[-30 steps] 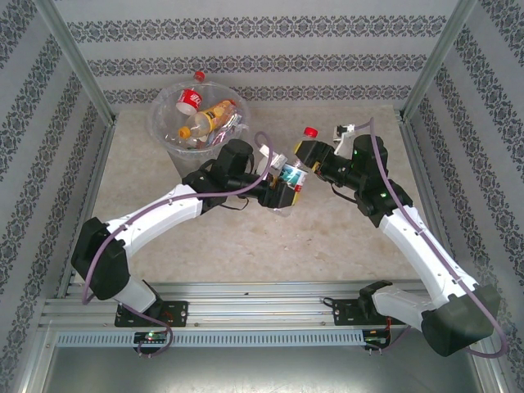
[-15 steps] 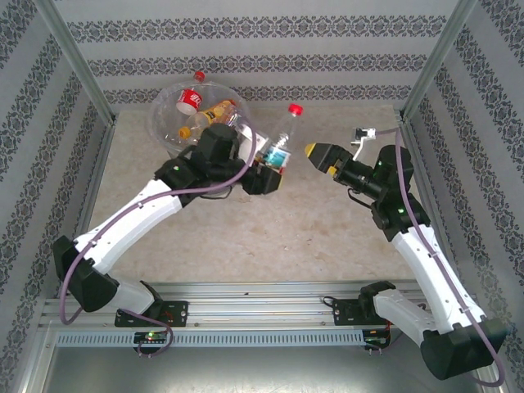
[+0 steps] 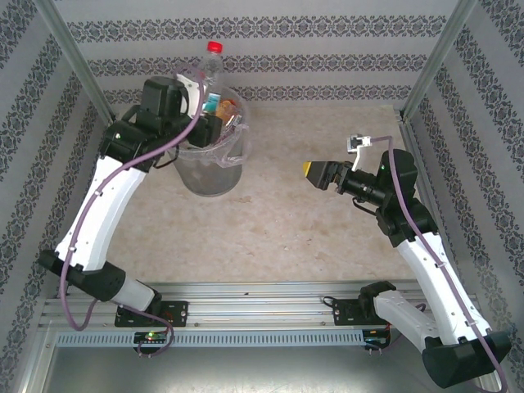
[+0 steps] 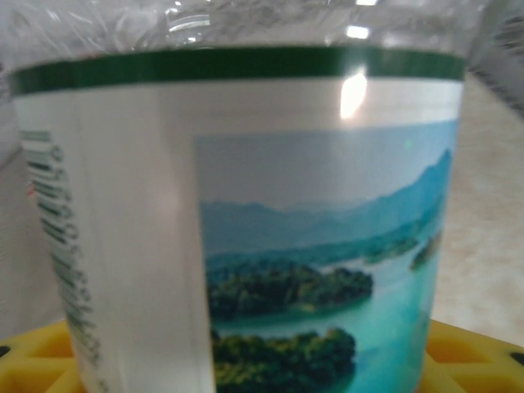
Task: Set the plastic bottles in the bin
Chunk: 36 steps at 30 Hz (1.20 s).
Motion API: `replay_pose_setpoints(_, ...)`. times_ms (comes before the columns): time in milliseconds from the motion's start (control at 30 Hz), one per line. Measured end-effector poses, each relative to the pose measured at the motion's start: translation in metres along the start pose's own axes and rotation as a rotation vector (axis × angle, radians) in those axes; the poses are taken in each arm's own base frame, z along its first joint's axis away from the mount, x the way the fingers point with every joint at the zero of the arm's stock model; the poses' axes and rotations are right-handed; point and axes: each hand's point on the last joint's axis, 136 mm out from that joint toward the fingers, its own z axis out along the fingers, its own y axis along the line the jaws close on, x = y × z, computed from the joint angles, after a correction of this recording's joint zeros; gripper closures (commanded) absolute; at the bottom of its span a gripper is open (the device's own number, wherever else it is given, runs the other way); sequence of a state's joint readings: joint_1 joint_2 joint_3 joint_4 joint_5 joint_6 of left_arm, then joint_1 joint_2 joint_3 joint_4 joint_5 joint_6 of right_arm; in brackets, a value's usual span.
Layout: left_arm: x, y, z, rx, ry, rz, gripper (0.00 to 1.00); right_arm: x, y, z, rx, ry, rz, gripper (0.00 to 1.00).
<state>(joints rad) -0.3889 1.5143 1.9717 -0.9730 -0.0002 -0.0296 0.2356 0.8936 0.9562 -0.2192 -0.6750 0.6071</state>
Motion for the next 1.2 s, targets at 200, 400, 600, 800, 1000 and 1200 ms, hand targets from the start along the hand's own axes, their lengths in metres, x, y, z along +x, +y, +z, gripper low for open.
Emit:
replay_pose_setpoints(200,0.02,0.063,0.031,-0.171,0.154,-0.064,0.35,0.005,-0.002,-0.002,0.015,0.021,-0.019,0.02)
replay_pose_setpoints(400,0.038,0.094,0.053,-0.238,0.264,-0.089,0.33,0.008,-0.004,-0.003,0.028,0.035,-0.03,0.02)
replay_pose_setpoints(600,0.04,0.106,0.055,-0.274,0.293,-0.069,0.32,0.012,-0.007,-0.003,0.038,0.046,-0.029,0.02)
replay_pose_setpoints(800,0.037,0.128,0.048,-0.311,0.286,-0.097,0.31,0.012,-0.008,-0.002,0.042,0.049,-0.034,0.02)
replay_pose_setpoints(1000,0.037,0.133,0.06,-0.305,0.305,-0.097,0.29,0.013,-0.011,-0.001,0.049,0.054,-0.027,0.02)
replay_pose_setpoints(1200,0.039,0.142,0.08,-0.309,0.328,-0.106,0.28,0.013,-0.013,-0.001,0.06,0.055,-0.028,0.02)
